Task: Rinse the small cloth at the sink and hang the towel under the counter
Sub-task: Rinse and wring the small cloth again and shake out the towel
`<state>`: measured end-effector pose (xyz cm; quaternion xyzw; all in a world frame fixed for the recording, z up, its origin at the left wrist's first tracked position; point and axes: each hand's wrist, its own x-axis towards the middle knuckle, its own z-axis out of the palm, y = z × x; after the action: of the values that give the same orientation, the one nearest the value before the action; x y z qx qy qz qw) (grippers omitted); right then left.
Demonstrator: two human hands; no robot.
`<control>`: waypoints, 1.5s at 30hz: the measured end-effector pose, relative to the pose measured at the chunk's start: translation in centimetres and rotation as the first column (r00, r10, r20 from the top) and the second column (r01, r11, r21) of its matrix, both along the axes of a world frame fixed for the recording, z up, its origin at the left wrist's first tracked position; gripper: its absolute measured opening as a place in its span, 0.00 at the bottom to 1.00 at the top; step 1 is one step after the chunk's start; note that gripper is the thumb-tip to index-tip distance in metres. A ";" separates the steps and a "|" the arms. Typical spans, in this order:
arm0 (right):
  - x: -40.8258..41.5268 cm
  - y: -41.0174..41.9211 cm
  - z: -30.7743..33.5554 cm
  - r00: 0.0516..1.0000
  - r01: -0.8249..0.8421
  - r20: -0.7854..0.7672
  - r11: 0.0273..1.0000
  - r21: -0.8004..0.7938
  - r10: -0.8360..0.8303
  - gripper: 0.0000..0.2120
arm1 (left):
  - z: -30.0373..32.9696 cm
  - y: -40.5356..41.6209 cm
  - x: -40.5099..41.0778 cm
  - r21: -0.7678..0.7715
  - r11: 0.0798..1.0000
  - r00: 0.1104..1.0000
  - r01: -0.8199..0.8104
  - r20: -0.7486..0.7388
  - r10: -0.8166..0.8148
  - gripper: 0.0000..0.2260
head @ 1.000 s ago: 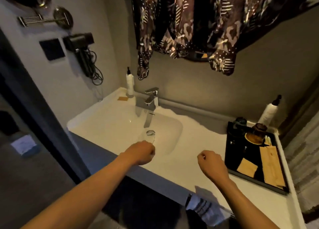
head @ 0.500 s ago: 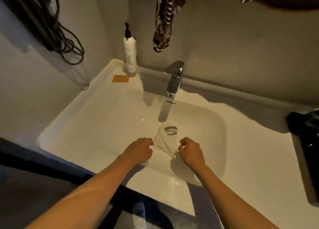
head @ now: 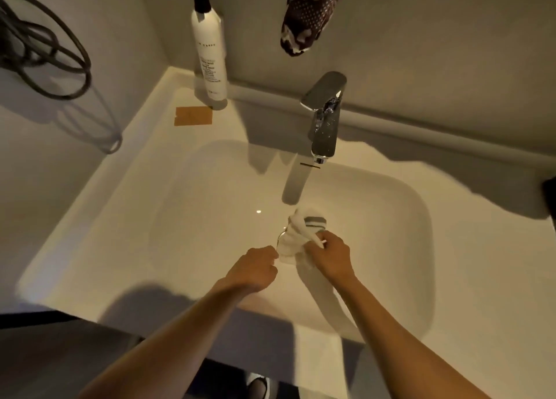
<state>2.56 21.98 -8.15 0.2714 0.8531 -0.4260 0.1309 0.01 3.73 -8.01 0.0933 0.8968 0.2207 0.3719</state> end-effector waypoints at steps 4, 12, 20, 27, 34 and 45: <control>-0.5 0.5 7.0 0.990 -0.059 -0.136 0.990 -0.129 0.042 0.08 | 3.8 1.2 -0.2 0.191 0.974 0.992 -0.121 -0.018 0.127 0.26; 0.3 5.7 20.1 0.925 -0.274 -0.322 0.943 -0.189 0.204 0.09 | 11.1 5.9 0.7 0.488 0.862 0.975 -0.139 -0.085 0.206 0.28; 1.0 9.3 24.6 0.884 -0.291 -0.462 0.860 -0.420 0.073 0.11 | 16.5 6.9 1.4 0.604 0.673 0.848 -0.426 0.008 0.529 0.09; 2.4 10.8 23.2 0.918 -0.259 -0.357 0.944 -0.203 0.175 0.11 | 23.5 7.3 0.3 0.769 0.332 0.741 -0.546 0.259 0.620 0.13; 1.9 6.2 23.7 0.869 -0.298 -0.402 0.954 0.040 0.288 0.47 | 26.3 9.9 -0.8 0.696 0.659 0.900 -0.286 -0.042 0.435 0.21; 2.0 1.4 19.4 0.967 0.038 -0.248 0.996 -0.082 -0.057 0.15 | 21.1 4.1 -1.4 0.446 0.639 0.768 -0.627 0.494 0.407 0.24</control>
<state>4.57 23.42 11.25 0.2307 0.8391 -0.4921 0.0224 -1.44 7.78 13.05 -0.1023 0.6892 0.5983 0.3957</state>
